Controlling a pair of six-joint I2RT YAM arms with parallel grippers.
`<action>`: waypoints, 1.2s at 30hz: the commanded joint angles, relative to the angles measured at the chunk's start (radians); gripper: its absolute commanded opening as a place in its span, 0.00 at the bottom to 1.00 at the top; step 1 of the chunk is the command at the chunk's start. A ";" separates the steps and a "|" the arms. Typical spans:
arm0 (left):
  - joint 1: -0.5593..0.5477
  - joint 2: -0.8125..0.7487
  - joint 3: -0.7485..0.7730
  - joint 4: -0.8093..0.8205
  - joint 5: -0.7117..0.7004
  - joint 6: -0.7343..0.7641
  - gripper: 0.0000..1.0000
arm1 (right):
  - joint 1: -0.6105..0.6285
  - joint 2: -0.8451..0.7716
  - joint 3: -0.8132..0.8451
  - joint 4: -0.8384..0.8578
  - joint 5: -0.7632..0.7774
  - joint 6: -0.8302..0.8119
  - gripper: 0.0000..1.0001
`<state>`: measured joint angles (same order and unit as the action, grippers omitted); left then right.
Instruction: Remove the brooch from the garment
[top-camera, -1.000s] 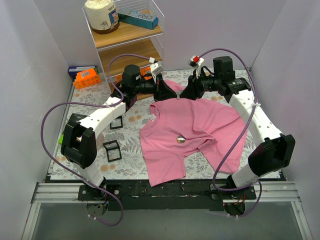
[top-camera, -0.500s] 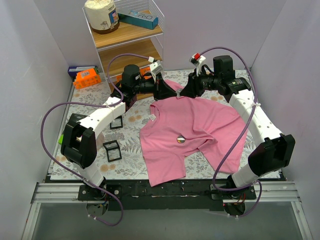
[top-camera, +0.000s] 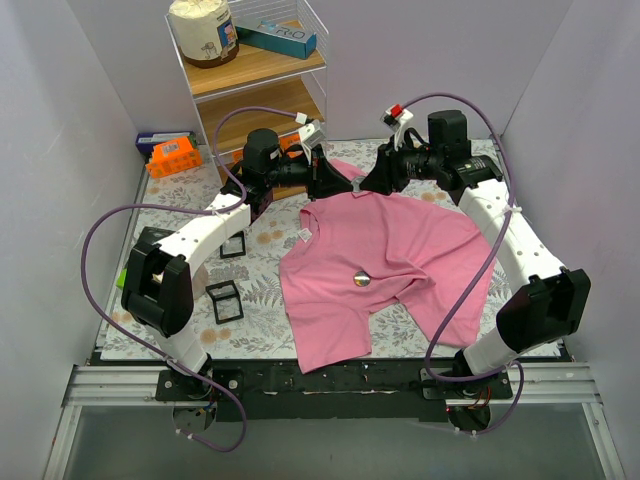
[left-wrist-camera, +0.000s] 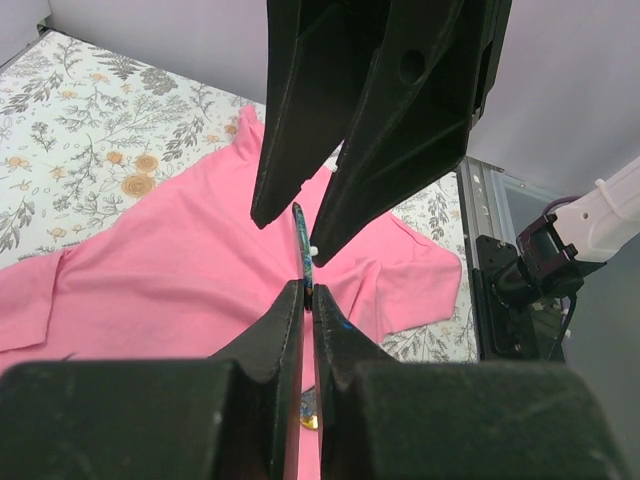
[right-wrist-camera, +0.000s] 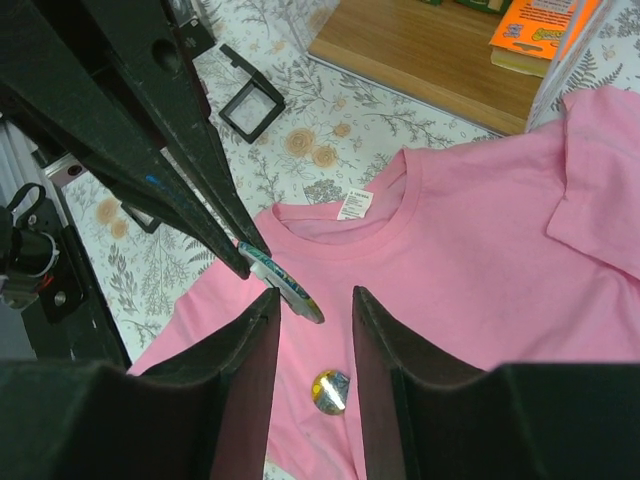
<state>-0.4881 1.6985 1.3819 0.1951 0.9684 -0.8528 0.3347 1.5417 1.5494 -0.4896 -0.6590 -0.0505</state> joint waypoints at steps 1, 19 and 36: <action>-0.018 -0.026 0.003 -0.026 0.086 0.011 0.00 | -0.028 -0.035 -0.005 0.122 -0.099 -0.077 0.43; 0.002 -0.053 0.135 -0.742 -0.227 0.641 0.00 | -0.043 -0.305 -0.330 0.131 0.274 -0.180 0.65; 0.054 -0.135 -0.181 -0.991 -1.307 0.949 0.00 | -0.043 -0.339 -0.548 0.169 0.168 -0.144 0.64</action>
<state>-0.4595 1.6245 1.2621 -0.8165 -0.0605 0.0120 0.2901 1.2236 1.0161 -0.3721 -0.4721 -0.2138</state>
